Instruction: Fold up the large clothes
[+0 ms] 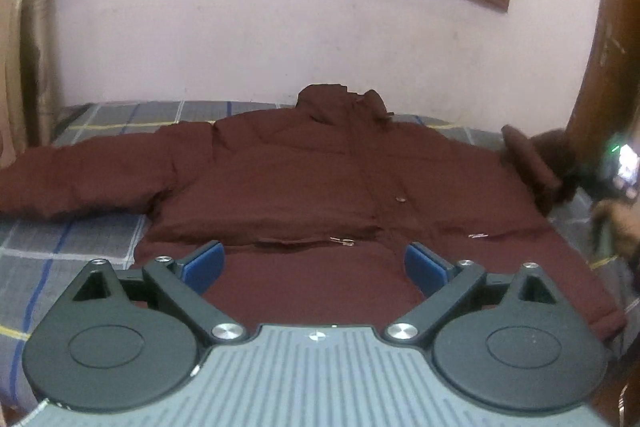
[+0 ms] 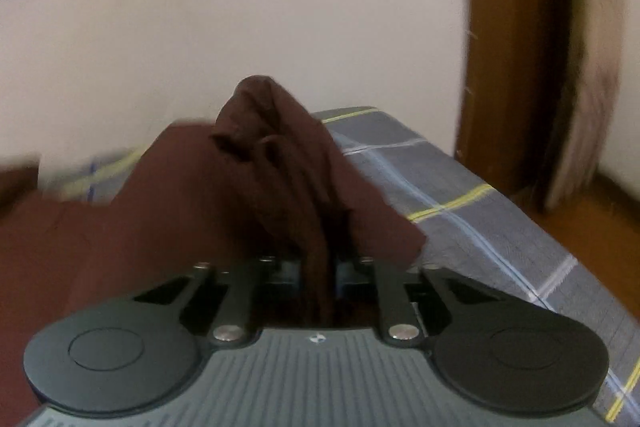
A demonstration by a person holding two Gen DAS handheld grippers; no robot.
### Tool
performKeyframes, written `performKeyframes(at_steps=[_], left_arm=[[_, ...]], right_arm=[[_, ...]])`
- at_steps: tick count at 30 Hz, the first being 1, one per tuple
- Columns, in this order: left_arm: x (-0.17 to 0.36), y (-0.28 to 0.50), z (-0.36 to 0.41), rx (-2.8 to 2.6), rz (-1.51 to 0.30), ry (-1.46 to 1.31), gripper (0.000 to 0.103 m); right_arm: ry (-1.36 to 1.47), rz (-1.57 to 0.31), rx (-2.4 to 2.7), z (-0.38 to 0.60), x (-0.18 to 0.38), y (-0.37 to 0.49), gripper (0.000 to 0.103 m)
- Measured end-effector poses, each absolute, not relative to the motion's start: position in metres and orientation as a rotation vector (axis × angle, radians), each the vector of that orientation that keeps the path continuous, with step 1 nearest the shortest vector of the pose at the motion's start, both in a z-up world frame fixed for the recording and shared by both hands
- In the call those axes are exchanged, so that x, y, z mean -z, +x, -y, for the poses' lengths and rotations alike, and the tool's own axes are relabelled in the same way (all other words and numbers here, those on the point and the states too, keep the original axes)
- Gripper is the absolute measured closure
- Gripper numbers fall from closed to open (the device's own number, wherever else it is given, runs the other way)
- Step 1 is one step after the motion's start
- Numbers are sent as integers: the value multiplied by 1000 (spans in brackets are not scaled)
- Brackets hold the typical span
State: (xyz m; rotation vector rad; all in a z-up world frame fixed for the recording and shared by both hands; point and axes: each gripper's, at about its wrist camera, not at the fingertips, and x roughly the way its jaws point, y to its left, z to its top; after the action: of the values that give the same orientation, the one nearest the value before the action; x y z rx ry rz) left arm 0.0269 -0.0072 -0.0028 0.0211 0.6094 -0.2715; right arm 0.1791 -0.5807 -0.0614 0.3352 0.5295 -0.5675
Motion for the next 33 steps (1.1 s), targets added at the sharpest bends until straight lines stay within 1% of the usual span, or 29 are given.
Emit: performKeyframes(at_steps=[1,4,7,12,14,16,19,23,25,27,30,32,33], left_arm=[[5,28,6,267,-607,31,4],[9,33,-2,263,-616,27,4],[9,34,-16,256,-619,2,4],[1,26,-49,233,-582,-91,2],[-2,20,-62,224,-561,-114,2],[-6,14,-71,213,-540,-117,0],[-6,9,-88,188,-519,-116,0],[-2,11,-114,164,-529,-155,0],[2,15,-128,150,-536,-188,0],[7,20,-139,130,-548,-213,0],[15,28,-152,98,-562,-251,0],[21,35,-159,79,-578,-262,0],[23,39,-161,72,-582,-266,0]], right_arm=[[368,-514,559,590,55,171,92],[513,-424,505,612,17,145,93],[558,-349,391,593,-37,134,93],[575,-279,121,512,-110,153,93],[561,-284,25,468,-127,171,93],[544,-301,-48,428,-131,191,93],[529,-363,-148,365,-116,225,93],[554,-482,-216,300,-64,266,93],[552,-548,-222,264,-38,272,93],[533,-618,-212,241,-7,283,93],[497,-705,-209,214,23,295,93],[464,-757,-218,198,39,303,88],[463,-768,-219,192,44,305,88]])
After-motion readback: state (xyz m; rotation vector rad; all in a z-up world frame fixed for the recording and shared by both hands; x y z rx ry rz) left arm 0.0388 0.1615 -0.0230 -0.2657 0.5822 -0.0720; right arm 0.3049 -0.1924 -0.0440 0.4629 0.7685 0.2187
